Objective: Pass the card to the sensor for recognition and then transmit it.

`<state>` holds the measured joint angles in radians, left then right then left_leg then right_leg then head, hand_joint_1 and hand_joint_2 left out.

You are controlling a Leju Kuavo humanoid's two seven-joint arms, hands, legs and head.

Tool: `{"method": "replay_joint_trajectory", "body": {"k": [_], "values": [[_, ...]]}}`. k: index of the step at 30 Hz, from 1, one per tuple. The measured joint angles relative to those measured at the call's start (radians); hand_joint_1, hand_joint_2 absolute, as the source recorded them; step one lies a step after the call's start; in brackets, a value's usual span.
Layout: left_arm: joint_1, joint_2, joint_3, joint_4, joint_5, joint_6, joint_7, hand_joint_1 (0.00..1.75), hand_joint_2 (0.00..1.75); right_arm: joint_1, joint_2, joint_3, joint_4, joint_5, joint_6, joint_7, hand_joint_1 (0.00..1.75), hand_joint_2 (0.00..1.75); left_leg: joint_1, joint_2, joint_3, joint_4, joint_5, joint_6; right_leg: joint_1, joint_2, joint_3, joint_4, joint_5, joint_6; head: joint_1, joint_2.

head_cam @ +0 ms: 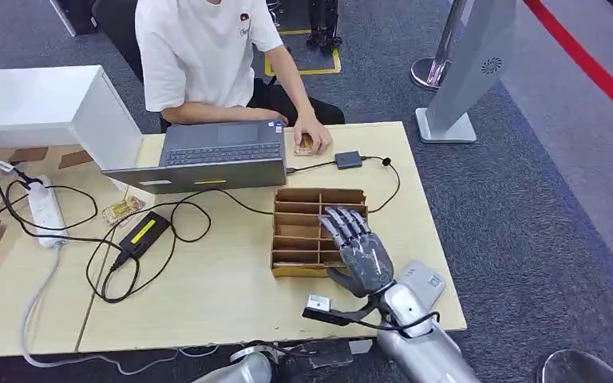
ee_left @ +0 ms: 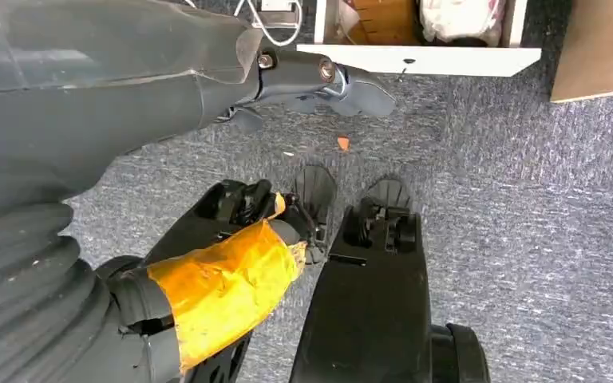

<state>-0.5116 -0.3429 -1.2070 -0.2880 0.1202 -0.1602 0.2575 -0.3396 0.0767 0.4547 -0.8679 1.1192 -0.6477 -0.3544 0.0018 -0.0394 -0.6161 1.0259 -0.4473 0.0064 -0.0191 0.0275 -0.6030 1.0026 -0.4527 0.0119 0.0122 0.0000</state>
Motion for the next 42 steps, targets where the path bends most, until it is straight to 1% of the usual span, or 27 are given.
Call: {"method": "replay_joint_trajectory", "body": {"k": [17,23,28,42], "values": [[-0.001,0.0,-0.005,0.0,0.003,0.0,0.001,0.0,1.75,0.0,-0.001,0.0,0.006,-0.017,0.0,-0.004,0.0,1.75,0.0,0.0,0.0,0.0,0.0,0.0,0.0,0.0,0.0,0.0,0.0,0.0,0.0,0.0],[-0.002,0.0,-0.006,0.0,0.006,0.0,0.003,0.0,1.75,0.0,-0.002,0.0,0.006,-0.003,0.0,0.008,0.0,1.75,0.0,0.0,0.0,0.0,0.0,0.0,0.0,0.0,0.0,0.0,0.0,0.0,0.0,0.0],[-0.002,0.0,-0.006,0.0,0.012,0.0,0.003,0.0,1.75,0.0,-0.01,-0.001,0.006,0.011,0.0,0.019,0.0,1.75,0.0,0.0,0.0,0.0,0.0,0.0,0.0,0.0,0.0,0.0,0.0,0.0,0.0,0.0],[-0.002,0.0,-0.006,0.0,0.013,-0.001,0.003,0.0,1.75,0.002,-0.029,-0.026,0.006,0.024,0.0,0.018,0.0,1.75,0.0,0.0,0.0,0.0,0.0,0.0,0.0,0.0,0.0,0.0,0.0,0.0,0.0,0.0]]}}
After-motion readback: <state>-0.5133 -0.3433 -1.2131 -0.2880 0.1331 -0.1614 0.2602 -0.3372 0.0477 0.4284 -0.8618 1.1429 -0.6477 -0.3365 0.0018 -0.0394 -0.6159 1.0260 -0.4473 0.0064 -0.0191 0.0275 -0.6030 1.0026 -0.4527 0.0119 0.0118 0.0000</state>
